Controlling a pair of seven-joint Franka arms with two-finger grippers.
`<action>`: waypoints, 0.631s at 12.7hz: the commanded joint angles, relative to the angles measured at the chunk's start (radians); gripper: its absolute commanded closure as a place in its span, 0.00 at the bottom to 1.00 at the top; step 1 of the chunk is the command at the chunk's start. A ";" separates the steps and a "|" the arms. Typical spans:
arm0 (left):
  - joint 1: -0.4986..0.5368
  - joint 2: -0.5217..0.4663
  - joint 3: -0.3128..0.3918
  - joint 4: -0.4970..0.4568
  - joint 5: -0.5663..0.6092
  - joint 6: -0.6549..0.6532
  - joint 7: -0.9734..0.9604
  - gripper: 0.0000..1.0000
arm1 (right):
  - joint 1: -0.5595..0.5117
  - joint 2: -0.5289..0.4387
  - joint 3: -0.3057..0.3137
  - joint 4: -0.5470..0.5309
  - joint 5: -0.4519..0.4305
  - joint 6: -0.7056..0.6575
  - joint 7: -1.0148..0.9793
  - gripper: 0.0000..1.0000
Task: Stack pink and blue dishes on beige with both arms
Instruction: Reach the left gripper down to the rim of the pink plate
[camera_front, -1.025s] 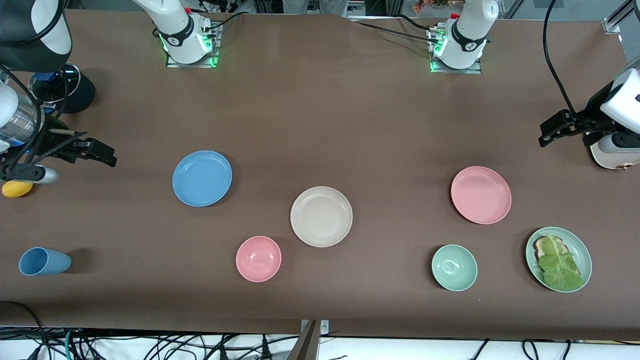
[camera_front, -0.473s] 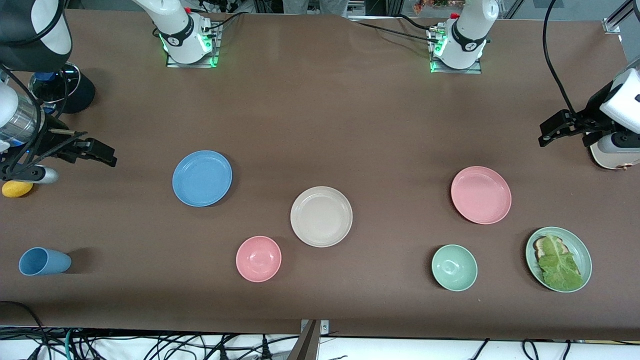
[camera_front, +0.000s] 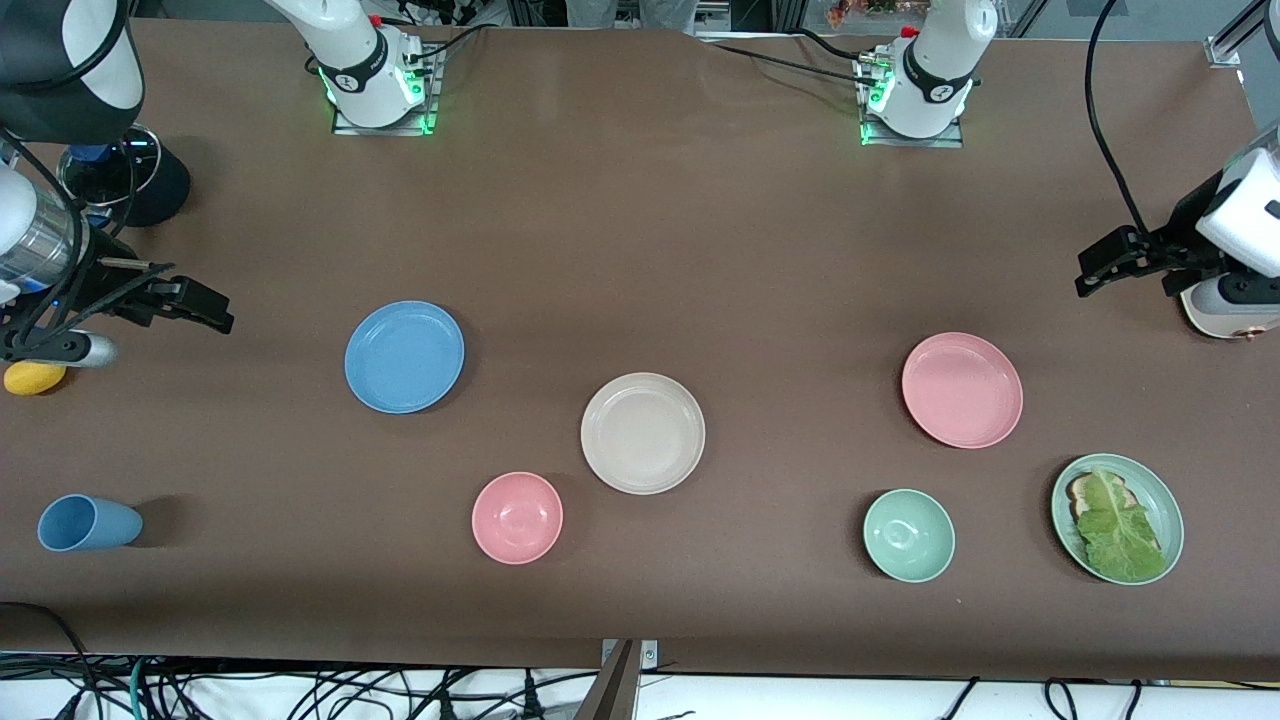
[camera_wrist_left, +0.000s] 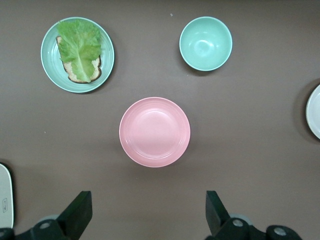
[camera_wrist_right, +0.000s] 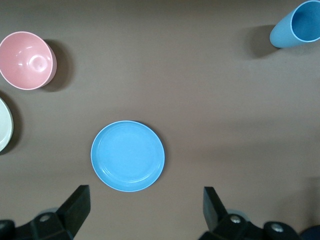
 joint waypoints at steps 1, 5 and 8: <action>0.009 0.066 0.004 0.013 -0.009 -0.006 0.014 0.00 | -0.001 0.003 0.005 0.015 -0.003 -0.013 0.016 0.00; 0.035 0.258 0.006 0.019 -0.011 0.001 0.013 0.00 | -0.001 0.003 0.005 0.015 -0.003 -0.013 0.018 0.00; 0.061 0.383 0.007 0.051 0.012 0.027 0.028 0.00 | -0.001 0.003 0.005 0.015 -0.001 -0.013 0.016 0.00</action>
